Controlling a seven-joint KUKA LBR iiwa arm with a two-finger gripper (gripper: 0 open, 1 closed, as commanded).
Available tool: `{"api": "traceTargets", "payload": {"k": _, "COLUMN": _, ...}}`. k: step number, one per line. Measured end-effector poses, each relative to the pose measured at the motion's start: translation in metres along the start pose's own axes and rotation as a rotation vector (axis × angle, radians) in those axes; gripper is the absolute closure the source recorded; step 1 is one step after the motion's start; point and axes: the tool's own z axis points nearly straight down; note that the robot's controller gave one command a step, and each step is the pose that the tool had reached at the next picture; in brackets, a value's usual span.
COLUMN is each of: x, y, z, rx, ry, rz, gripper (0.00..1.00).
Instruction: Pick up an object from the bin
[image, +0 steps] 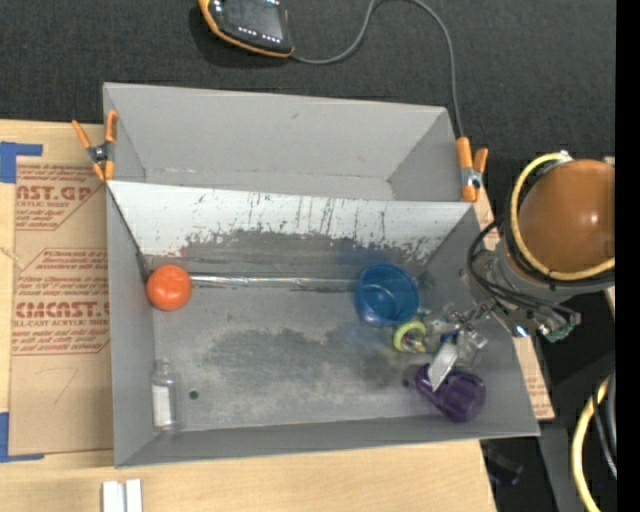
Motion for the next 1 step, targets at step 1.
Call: {"api": "traceTargets", "payload": {"k": 1, "x": 0.0090, "y": -0.0198, "z": -0.0780, "rx": -0.004, "ry": 0.008, "rz": 0.008, "gripper": 1.00}}
